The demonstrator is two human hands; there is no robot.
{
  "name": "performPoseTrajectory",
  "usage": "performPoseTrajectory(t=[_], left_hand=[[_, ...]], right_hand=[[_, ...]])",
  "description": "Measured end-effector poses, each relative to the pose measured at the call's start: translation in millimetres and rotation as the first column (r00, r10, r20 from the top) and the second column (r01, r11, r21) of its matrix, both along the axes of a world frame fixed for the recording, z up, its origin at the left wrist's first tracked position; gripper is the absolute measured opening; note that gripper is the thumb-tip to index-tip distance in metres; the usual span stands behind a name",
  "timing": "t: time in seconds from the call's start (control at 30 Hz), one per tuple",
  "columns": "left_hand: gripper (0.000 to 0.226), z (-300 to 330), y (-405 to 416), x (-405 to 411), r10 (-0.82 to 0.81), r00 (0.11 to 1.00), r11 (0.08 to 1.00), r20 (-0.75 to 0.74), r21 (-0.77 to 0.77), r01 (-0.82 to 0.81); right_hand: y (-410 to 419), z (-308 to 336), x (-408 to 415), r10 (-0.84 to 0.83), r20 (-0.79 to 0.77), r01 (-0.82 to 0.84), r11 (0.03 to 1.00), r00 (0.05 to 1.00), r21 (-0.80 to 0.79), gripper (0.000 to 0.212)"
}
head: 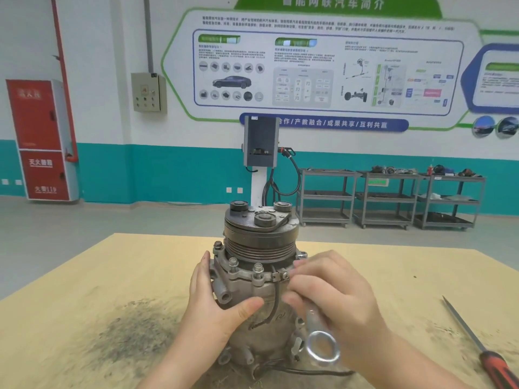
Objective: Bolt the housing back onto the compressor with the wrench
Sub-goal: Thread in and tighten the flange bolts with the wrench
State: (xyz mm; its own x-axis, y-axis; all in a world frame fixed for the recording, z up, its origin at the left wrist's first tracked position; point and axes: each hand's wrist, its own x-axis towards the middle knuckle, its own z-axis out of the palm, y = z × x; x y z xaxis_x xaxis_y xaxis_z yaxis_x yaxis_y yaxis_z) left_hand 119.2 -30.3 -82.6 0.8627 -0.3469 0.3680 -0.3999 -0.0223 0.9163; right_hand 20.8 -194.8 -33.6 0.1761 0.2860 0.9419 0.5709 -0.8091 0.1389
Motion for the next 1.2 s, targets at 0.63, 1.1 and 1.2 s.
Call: performPoseTrajectory(t=[0.63,1.1,1.2], left_hand=[[0.138,-2,1,2,0.000,1.000,1.000,0.000,0.014,0.000],[0.146,0,2,0,0.015,1.000,0.999,0.009,0.044,-0.016],[0.151,0,2,-1,0.012,1.000,0.999,0.007,0.049,-0.012]], right_hand=[[-29,42,2,0.697,0.258,-0.300,-0.064,0.670,0.952,0.020],[-47,18,28,0.830,0.177,-0.026,-0.192,0.529,0.981,0.020],[-42,13,31,0.831,0.249,-0.045,-0.261,0.497,0.964,0.015]])
